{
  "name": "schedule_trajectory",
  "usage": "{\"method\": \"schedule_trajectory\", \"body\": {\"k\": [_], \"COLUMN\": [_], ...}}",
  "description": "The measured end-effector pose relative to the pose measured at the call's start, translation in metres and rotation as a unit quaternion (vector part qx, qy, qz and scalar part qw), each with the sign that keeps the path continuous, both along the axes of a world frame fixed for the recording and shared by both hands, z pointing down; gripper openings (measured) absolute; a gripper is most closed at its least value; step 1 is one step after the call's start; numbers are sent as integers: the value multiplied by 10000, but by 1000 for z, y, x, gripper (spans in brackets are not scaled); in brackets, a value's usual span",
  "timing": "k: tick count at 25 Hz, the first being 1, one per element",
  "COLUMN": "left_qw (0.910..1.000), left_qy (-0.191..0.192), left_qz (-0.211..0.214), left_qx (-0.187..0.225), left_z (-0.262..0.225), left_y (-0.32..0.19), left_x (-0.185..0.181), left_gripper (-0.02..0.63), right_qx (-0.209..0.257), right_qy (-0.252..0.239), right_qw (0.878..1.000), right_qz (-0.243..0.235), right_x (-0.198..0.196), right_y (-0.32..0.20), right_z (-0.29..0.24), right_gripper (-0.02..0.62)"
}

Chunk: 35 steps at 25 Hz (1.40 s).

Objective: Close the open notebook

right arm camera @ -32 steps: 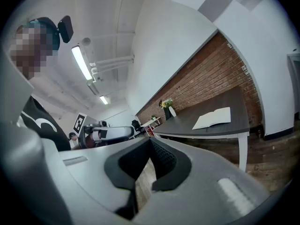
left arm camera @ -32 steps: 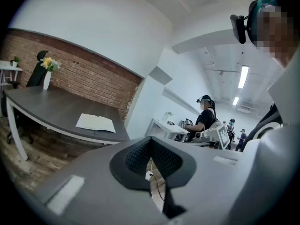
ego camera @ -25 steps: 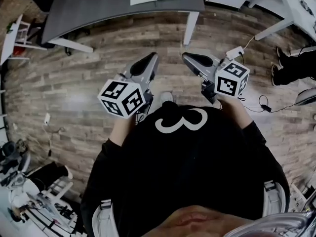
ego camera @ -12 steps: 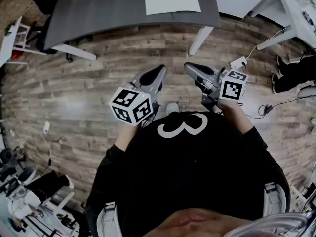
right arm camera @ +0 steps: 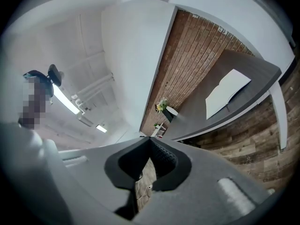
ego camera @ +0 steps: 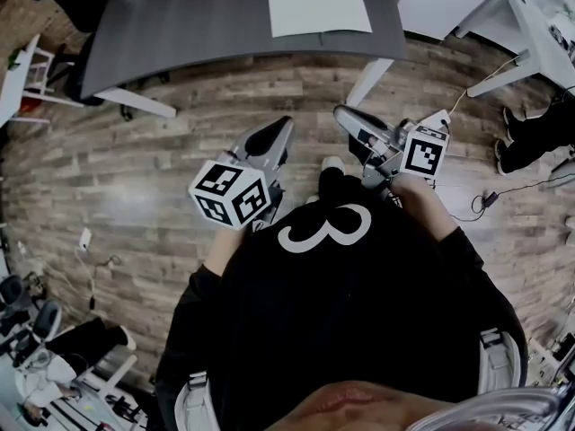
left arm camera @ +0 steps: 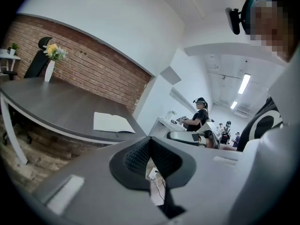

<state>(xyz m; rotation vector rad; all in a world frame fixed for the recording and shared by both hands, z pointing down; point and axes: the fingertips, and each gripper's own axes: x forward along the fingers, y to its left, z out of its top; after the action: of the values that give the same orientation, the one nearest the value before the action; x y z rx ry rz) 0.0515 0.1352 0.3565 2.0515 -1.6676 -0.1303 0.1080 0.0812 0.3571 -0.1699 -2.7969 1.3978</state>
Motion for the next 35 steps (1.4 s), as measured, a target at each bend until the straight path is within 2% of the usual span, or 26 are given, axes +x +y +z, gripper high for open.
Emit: {"method": "schedule_trajectory", "body": {"k": [9, 16, 20, 28, 30, 35], "left_qw": [9998, 9989, 9984, 9976, 9972, 9960], "left_qy": [59, 358, 377, 314, 316, 385], "left_qz": [-60, -32, -44, -90, -31, 191], "left_qx": [-152, -301, -412, -605, -678, -778], "left_z": [1, 6, 11, 18, 23, 33], "left_y": [-66, -147, -186, -231, -235, -252], "left_x": [-32, -58, -67, -84, -86, -99], "left_gripper": [3, 3, 3, 3, 5, 3], "right_qx": [-53, -315, -552, -670, -710, -1127], "right_qy": [13, -63, -134, -119, -101, -148], "right_qw": [9998, 9988, 9970, 9935, 9915, 9831], "right_qz": [187, 376, 516, 913, 1082, 1436], "right_x": [-28, -46, -49, -47, -45, -48], "right_y": [-77, -160, -201, -264, -272, -286], "right_z": [4, 4, 10, 24, 28, 40], "right_gripper": [2, 2, 2, 3, 63, 97]}}
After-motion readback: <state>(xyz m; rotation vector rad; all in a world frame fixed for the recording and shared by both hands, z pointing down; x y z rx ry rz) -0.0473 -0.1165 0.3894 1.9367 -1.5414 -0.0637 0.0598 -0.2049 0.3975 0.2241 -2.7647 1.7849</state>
